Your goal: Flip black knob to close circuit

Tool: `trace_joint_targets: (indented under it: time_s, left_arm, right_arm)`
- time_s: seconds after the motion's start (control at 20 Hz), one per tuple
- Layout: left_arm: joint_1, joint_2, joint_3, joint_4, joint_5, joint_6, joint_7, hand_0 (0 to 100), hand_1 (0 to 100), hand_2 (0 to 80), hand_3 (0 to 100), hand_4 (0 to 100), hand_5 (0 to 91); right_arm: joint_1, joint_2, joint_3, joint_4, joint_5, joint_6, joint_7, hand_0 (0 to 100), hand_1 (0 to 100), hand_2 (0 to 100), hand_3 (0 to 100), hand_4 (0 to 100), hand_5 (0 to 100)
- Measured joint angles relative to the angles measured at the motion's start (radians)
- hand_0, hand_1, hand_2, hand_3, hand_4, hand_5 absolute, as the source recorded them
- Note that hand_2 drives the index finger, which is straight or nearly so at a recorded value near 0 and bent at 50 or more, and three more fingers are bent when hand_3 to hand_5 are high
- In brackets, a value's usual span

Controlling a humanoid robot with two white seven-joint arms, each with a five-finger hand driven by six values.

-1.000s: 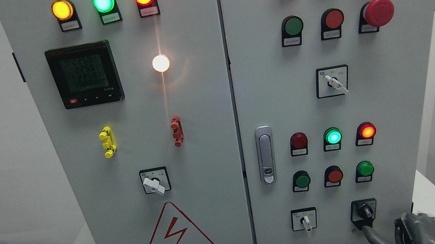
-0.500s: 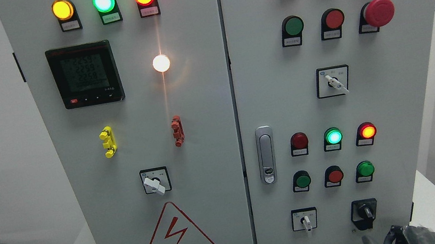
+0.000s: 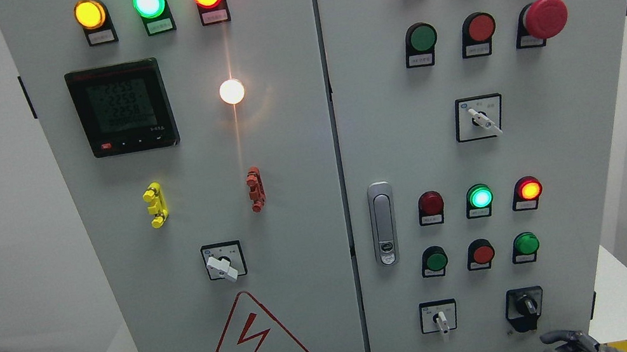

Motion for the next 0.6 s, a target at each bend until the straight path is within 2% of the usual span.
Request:
trace_joint_targets:
  time_s: [0.1,0.25,0.4,0.6]
  left_arm:
    - [0.000,0.000,0.000,0.000,0.000,0.000,0.000,12,56,0.0,0,0,0.0]
    - [0.000,0.000,0.000,0.000,0.000,0.000,0.000,12,56,0.0,0,0,0.0]
    - [0.000,0.000,0.000,0.000,0.000,0.000,0.000,12,56,0.0,0,0,0.0]
    - [0.000,0.000,0.000,0.000,0.000,0.000,0.000,12,56,0.0,0,0,0.0]
  right_arm:
    - [0.041,-0.001,0.004,-0.016,-0.087,-0.030,0.000,0,0,2,19,16,9]
    - [0.109,-0.005,0.010,-0.037,-0.229,-0.099,-0.003,0,0,0,11,8,0]
    - [0.166,-0.008,0.014,-0.052,-0.373,-0.151,0.001,0,0,0,4,0,0]
    - [0.212,-0.012,0.020,-0.067,-0.508,-0.168,0.032,0,0,0,0,0,0]
